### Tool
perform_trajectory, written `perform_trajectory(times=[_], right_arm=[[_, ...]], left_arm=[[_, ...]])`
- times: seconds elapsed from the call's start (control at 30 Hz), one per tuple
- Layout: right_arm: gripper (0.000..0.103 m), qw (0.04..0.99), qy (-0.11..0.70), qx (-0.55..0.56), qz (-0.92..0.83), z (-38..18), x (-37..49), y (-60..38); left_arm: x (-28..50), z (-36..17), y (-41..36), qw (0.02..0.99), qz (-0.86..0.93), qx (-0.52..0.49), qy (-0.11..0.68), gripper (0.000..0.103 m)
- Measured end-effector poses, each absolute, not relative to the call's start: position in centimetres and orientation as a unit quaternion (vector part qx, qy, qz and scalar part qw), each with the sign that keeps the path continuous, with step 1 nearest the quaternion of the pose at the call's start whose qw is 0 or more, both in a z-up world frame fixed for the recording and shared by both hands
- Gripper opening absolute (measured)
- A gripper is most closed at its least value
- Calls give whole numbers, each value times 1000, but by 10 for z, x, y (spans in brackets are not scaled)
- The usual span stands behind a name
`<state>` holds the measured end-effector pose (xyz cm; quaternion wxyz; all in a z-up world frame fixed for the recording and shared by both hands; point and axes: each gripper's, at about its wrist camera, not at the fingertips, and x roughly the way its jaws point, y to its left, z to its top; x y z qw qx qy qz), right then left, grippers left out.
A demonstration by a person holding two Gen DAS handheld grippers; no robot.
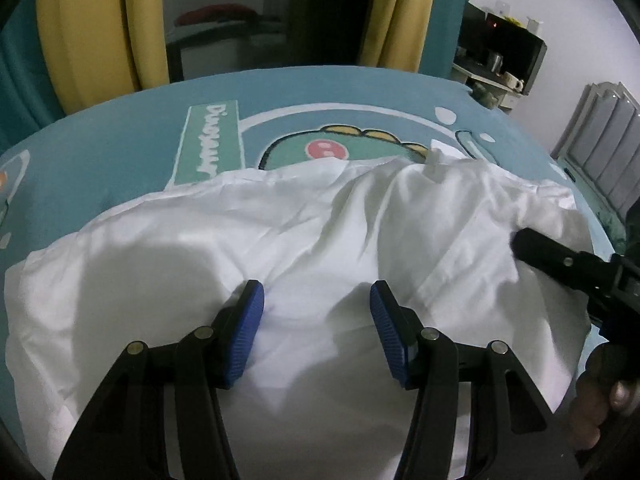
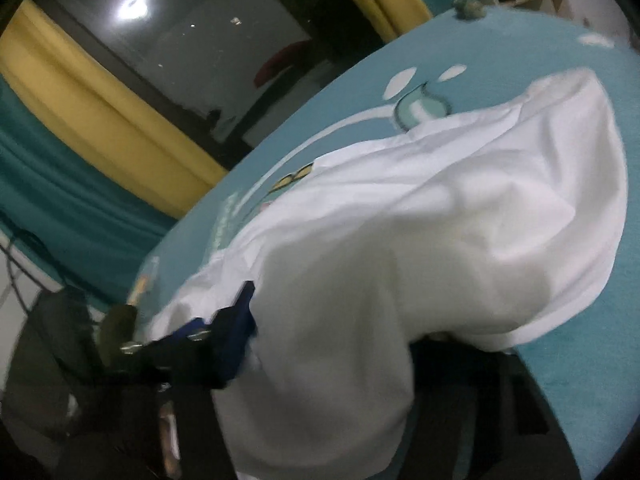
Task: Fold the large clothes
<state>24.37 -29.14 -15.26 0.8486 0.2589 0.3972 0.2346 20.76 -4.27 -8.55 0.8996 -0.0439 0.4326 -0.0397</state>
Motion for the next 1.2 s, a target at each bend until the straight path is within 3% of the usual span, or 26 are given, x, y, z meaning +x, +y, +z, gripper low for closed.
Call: perform_trajectory(times=[0.07, 0.27, 0.6, 1.03, 1.2], right_arm=[[34, 856, 389, 242, 242, -144, 240, -285], [30, 876, 367, 183, 252, -111, 229, -259], [29, 896, 352, 89, 256, -77, 219, -210], [30, 878, 376, -11, 295, -80, 207, -120], [38, 852, 420, -47, 309, -101, 204, -82]], left_arm=[[207, -86, -42, 900, -43, -44, 432, 58], [206, -85, -36, 901, -45, -54, 429, 58], [183, -65, -2, 914, -41, -78, 396, 58], [134, -49, 73, 923, -7, -112, 367, 58], [115, -52, 106, 922, 18, -127, 365, 58]])
